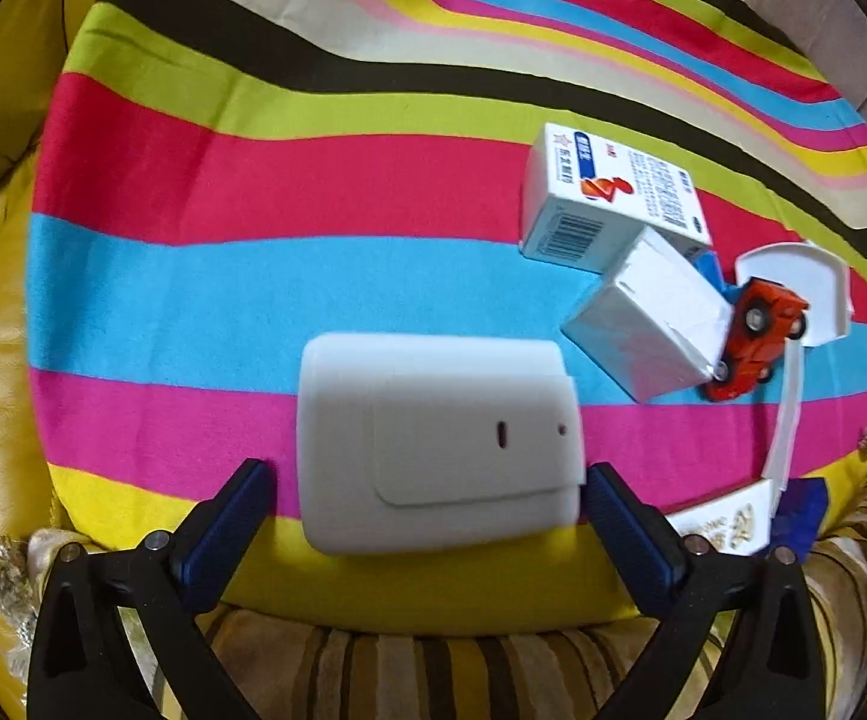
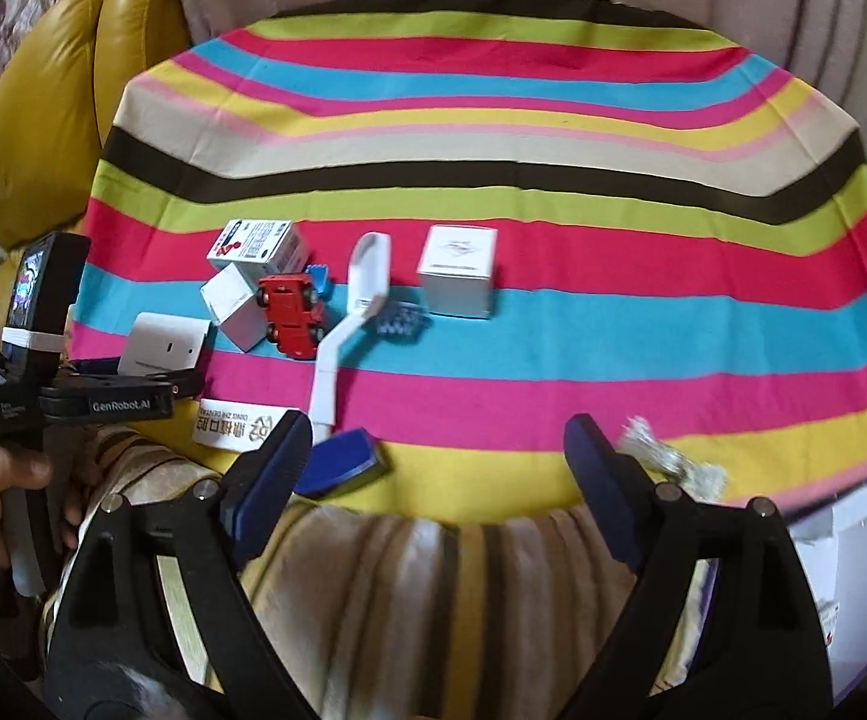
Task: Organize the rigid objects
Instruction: 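Grasp the white plastic case with the left gripper while the right approaches the hoop toy, then grasp the white basketball-hoop toy with the right gripper while the left holds the case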
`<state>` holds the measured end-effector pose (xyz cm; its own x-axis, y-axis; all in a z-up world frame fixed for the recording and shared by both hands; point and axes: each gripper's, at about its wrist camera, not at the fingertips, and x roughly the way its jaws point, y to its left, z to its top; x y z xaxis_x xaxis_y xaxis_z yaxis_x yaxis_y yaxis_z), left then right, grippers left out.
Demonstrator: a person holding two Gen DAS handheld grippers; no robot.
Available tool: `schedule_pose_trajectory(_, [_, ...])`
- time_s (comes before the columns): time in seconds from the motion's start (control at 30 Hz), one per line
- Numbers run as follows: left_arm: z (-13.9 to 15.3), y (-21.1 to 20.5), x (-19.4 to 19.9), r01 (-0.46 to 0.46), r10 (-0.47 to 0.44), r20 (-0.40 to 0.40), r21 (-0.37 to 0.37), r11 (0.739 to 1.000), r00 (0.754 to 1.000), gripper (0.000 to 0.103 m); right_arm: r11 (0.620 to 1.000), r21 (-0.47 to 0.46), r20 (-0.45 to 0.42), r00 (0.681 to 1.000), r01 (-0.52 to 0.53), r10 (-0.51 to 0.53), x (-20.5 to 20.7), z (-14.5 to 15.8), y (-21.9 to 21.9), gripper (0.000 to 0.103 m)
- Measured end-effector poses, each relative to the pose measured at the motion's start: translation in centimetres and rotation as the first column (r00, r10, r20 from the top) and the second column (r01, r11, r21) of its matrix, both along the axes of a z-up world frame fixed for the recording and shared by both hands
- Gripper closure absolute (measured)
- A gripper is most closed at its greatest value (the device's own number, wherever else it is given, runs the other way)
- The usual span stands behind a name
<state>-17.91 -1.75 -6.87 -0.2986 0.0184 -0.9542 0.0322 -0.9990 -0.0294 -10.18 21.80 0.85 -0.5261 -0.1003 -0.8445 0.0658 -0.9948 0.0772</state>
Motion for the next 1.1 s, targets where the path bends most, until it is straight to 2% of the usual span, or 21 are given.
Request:
schedule_pose_trajectory(0.17, [0.1, 0.8, 0.0, 0.017, -0.018, -0.027, -0.030, 0.999, 0.999, 0.002, 1.000, 0.007, 0.041, 0.999, -0.019, 0.018, -2.2, -1.7, -1.7, 0.015])
schedule_pose_trajectory(0.33, [0.5, 0.6, 0.5, 0.011, -0.013, -0.061, -0.029, 1.000, 0.998, 0.013, 0.999, -0.026, 0.081, 0.996, -0.041, 0.043, -3.9, -2.7, -2.7, 0.015])
schedule_pose_trajectory(0.4, [0.6, 0.7, 0.6, 0.013, -0.015, -0.067, -0.030, 0.999, 0.998, 0.015, 0.999, -0.034, 0.084, 0.996, -0.032, 0.034, -4.5, -3.0, -2.8, 0.015])
schedule_pose_trajectory(0.6, [0.4, -0.1, 0.7, 0.014, -0.016, -0.079, -0.026, 1.000, 0.997, 0.015, 0.991, -0.132, 0.081, 0.996, 0.036, -0.026, -5.3, -3.7, -1.7, 0.016])
schedule_pose_trajectory(0.77, [-0.1, -0.2, 0.9, 0.016, -0.018, -0.083, -0.027, 1.000, 0.996, 0.015, 0.960, -0.259, 0.079, 0.993, 0.106, -0.089, -5.8, -3.8, 0.0, 0.019])
schedule_pose_trajectory(0.93, [-0.3, -0.2, 0.9, 0.016, -0.019, -0.084, -0.026, 1.000, 0.996, 0.015, 0.919, -0.358, 0.134, 0.983, 0.166, -0.125, -7.0, -5.0, 0.8, 0.024])
schedule_pose_trajectory(1.1, [-0.2, -0.3, 1.0, 0.016, -0.018, -0.086, -0.023, 1.000, 0.996, 0.015, 0.897, -0.403, 0.153, 0.979, 0.184, -0.133, -7.9, -5.6, 0.8, 0.024])
